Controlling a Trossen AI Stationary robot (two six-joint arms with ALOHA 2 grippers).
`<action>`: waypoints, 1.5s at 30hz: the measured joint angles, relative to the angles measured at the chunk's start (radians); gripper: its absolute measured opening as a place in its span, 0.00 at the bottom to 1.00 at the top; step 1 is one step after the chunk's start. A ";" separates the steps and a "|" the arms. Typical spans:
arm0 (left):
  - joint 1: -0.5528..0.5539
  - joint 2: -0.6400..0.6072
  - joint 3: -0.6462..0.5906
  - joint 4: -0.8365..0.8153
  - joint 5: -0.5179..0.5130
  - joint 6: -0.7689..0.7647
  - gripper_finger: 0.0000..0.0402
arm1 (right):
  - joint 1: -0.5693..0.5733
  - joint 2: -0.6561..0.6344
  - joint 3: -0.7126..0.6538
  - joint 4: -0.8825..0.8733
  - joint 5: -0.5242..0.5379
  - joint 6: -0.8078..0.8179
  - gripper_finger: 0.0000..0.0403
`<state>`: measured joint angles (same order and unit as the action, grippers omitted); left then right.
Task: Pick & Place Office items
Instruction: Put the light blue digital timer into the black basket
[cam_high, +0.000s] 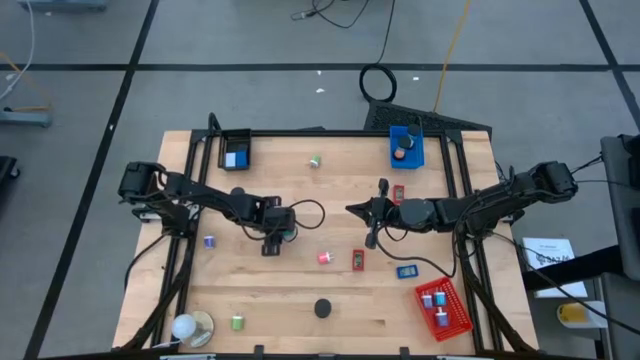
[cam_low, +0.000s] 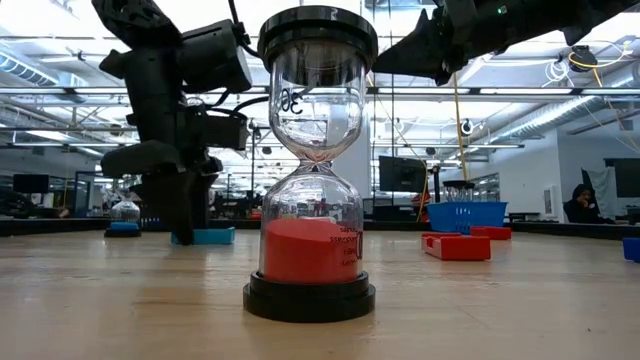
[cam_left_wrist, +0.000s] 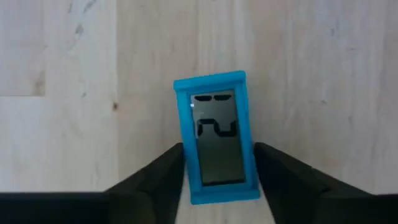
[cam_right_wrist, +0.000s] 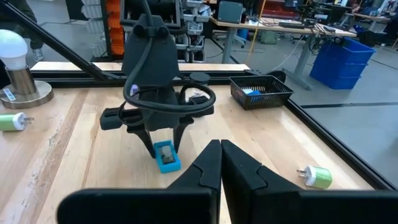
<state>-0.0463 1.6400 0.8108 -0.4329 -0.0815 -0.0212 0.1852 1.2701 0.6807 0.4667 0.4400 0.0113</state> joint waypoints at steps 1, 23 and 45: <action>0.000 -0.006 0.000 -0.010 0.001 0.002 0.43 | 0.000 0.000 0.000 0.000 0.000 0.000 0.00; 0.528 -0.583 0.029 -0.322 -0.389 -0.341 0.38 | 0.000 0.000 0.000 0.008 0.000 0.002 0.00; 0.789 -0.173 -0.048 0.083 -0.498 -0.467 0.38 | 0.000 0.000 0.000 0.000 0.000 -0.005 0.00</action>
<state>0.7423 1.4674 0.7624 -0.3501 -0.5790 -0.4879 0.1852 1.2701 0.6807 0.4667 0.4397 0.0067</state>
